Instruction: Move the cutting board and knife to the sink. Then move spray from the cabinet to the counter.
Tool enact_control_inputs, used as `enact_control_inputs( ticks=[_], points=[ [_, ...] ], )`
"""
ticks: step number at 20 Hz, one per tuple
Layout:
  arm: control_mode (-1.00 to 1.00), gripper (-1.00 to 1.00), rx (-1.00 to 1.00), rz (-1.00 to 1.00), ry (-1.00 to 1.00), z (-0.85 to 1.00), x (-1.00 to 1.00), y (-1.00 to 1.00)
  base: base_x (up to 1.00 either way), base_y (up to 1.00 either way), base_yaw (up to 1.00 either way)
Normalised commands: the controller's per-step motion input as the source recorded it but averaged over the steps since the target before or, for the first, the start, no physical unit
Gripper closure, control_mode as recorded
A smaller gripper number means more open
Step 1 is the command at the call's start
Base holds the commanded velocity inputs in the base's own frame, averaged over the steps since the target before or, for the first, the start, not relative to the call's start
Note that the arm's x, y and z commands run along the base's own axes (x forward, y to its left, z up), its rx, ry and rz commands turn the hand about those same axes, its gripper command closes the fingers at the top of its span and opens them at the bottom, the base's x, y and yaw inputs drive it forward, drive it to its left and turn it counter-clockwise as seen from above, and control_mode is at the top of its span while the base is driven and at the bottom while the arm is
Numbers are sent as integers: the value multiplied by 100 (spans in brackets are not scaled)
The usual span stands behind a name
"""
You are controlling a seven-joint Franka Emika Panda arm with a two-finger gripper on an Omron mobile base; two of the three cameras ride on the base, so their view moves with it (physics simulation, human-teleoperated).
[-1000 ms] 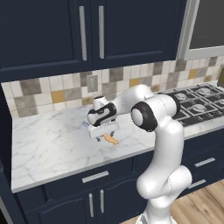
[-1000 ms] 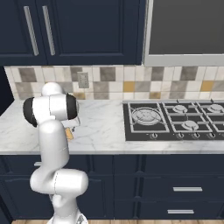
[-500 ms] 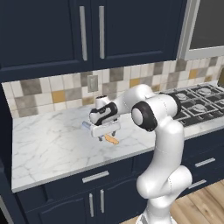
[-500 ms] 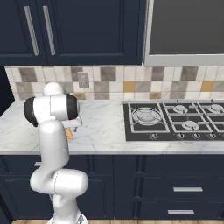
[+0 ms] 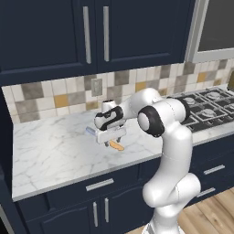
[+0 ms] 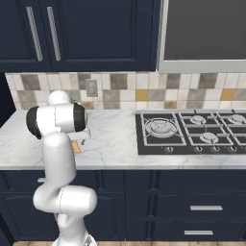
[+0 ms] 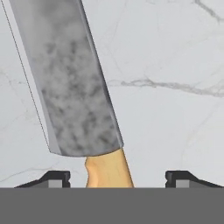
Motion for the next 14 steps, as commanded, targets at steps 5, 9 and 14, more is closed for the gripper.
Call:
enact_control_inputs(
  ticks=[5,9,14],
  points=[
    [-100,100,1,5,-1,-16,-5,12,0,0,0],
    [-100,100,0,7,-1,-5,0,31,0,0,0],
    [-100,100,0,1,0,-7,1,21,0,0,0]
  ],
)
